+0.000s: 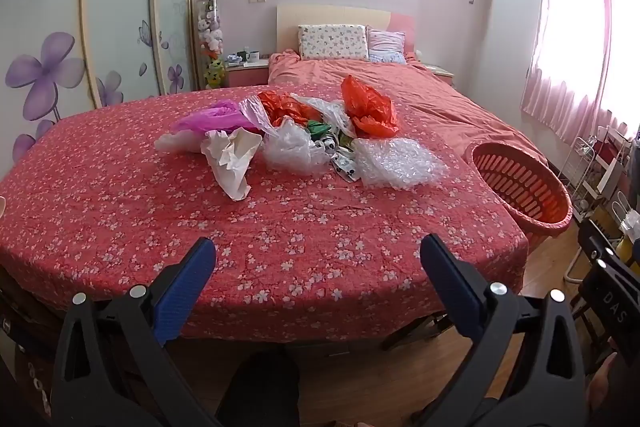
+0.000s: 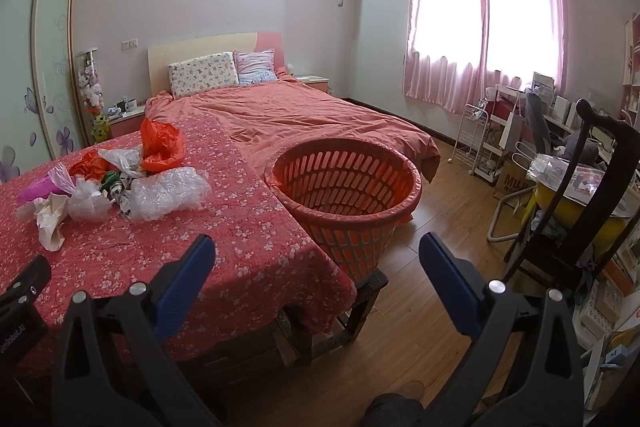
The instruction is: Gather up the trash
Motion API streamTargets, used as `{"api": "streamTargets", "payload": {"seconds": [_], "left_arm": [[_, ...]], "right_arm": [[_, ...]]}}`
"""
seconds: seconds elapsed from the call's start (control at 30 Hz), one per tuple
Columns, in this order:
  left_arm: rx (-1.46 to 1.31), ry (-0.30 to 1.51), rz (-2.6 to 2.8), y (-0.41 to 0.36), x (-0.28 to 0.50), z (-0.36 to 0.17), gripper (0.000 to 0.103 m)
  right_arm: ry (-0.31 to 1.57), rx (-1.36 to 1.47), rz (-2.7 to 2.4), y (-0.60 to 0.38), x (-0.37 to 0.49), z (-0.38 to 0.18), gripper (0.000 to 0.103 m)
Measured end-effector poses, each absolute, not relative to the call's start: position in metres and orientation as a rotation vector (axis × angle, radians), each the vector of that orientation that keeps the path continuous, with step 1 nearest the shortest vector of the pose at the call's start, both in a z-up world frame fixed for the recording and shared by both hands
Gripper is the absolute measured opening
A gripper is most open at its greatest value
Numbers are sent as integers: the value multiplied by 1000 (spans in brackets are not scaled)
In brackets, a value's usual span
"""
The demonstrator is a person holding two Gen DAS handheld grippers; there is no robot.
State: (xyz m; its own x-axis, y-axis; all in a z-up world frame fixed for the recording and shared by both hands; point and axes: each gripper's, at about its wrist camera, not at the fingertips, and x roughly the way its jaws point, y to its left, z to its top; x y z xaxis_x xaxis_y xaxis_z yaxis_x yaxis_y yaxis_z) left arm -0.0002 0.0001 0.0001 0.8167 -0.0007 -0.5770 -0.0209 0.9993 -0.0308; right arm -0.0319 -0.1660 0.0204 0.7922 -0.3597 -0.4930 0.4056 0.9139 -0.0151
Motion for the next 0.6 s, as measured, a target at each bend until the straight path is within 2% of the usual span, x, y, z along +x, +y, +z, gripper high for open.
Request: {"api": "streamTargets", "payload": {"seconds": [0.6], "left_arm": [[-36, 619, 10, 0, 0, 0, 101]], "right_arm": [[512, 93, -412, -165, -31, 21, 99]]}}
